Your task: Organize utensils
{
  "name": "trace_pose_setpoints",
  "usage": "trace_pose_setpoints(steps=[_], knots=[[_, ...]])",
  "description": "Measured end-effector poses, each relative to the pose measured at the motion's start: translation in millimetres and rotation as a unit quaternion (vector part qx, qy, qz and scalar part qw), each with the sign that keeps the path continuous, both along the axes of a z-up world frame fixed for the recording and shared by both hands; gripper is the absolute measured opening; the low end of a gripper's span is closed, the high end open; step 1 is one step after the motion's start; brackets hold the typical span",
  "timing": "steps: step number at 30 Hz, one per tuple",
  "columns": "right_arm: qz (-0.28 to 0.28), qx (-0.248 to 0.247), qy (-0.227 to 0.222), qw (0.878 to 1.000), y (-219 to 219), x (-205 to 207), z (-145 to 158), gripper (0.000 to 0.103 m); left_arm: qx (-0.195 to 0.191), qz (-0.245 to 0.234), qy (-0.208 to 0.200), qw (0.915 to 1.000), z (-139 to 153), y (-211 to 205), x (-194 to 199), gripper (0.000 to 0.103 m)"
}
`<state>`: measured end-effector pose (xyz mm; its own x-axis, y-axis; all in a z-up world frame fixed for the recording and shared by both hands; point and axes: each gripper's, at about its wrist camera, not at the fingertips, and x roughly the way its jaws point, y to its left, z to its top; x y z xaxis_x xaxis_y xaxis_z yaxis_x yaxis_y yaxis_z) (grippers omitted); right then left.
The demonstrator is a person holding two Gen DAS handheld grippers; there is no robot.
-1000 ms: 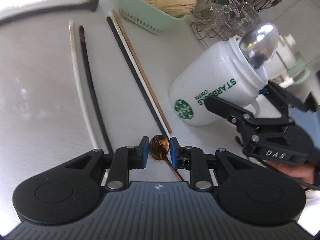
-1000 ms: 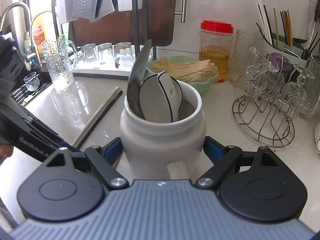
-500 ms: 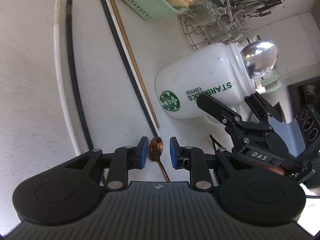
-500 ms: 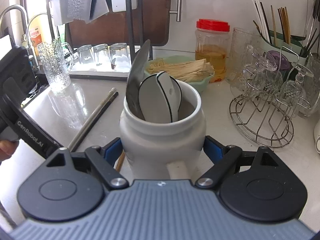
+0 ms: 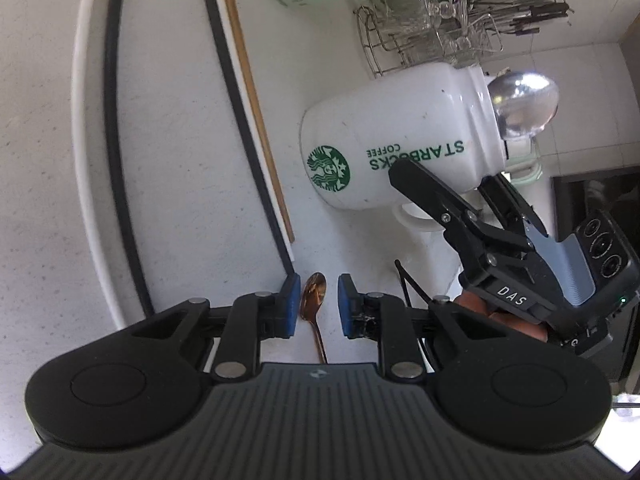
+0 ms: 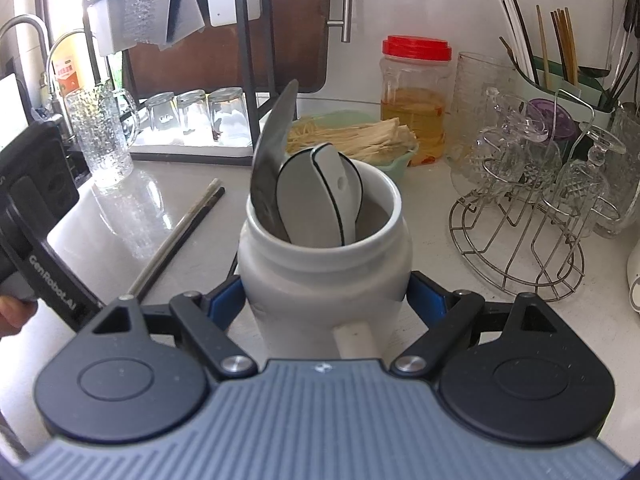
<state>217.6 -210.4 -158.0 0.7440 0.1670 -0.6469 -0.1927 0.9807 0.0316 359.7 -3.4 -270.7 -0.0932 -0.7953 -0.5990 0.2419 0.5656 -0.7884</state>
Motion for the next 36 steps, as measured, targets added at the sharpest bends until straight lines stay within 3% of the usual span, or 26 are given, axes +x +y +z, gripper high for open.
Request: trace_pose_setpoints(steps=[7, 14, 17, 26, 31, 36], knots=[[-0.001, 0.001, -0.002, 1.0, -1, 1, 0, 0.089, 0.068, -0.03, -0.047, 0.9961, 16, -25, -8, 0.007], [0.0, 0.001, -0.002, 1.0, -1, 1, 0, 0.089, 0.11, -0.048, -0.077, 0.9898, 27, -45, -25, 0.002], [0.0, 0.001, -0.002, 1.0, -1, 1, 0, 0.089, 0.126, -0.041, -0.099, 0.9862, 33, -46, -32, 0.002], [-0.001, 0.003, -0.004, 1.0, -1, 0, 0, 0.089, 0.111, 0.006, -0.091, 0.9896, 40, -25, -47, 0.0], [-0.001, 0.001, -0.002, 1.0, -1, 0, 0, 0.089, 0.123, 0.043, -0.111, 0.9852, 48, -2, -53, 0.0], [0.0, -0.001, 0.0, 1.0, 0, 1, 0, 0.089, 0.152, 0.084, -0.148, 0.9736, 68, 24, -63, 0.0]])
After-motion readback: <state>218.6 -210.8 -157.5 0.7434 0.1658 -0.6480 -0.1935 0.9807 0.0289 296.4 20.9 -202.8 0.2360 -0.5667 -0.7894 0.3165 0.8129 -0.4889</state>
